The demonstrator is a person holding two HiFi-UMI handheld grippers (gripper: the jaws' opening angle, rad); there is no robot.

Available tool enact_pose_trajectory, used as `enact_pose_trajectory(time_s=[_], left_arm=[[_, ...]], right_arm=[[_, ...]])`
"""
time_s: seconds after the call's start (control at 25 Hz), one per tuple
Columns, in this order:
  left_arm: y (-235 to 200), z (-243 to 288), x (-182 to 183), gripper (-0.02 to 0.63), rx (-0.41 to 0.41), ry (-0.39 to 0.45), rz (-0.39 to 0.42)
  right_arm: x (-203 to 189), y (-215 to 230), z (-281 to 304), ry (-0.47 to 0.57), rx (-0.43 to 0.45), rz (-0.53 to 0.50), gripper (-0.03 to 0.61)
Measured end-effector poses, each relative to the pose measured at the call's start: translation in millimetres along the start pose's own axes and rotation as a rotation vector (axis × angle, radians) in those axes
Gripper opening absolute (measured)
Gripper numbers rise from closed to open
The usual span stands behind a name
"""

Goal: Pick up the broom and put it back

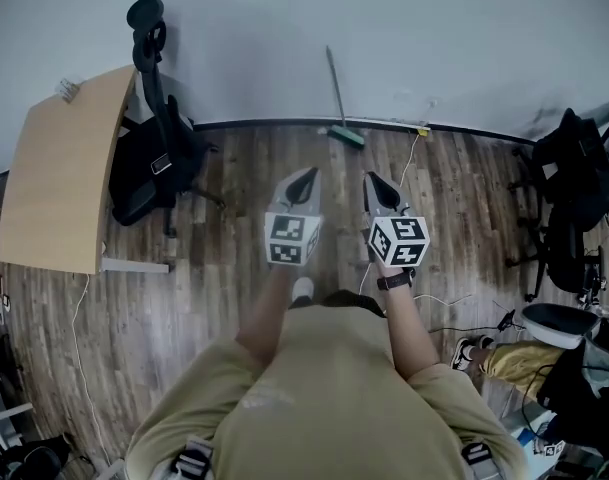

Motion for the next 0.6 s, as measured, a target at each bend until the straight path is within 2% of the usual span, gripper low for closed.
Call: enact_pose_trajectory(time_s=[0.2,0.32,0.48,0.6], left_arm=[[-41,9,-20,0.002,0.033,-0.04,-0.059],[-65,29,-18,0.002,0.053,-0.045,-0.087],[-93,72,-12,0.002,0.067,-0.065,-0.068],[-111,124,-7,0.002,0.071,-0.082,-0.048]], right_arm=[[-10,-7,48,-0.063,0.022,-0.013,0.009],[-4,-2,83,-0.066,0.042,-0.007,0.012],[2,15,137,-0.063,0.073,0.008,0.018],[16,44,185,-0.038,0.098,0.025,0.018]])
Point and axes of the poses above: the fingertips, and each gripper's own axes: z forward along the fingers, y to its right, x out of its top, the point moved 4 cm from there along -z, backward along the fingers, and after that the axes turned 5 degrees about -x, right-handed, at the moved point
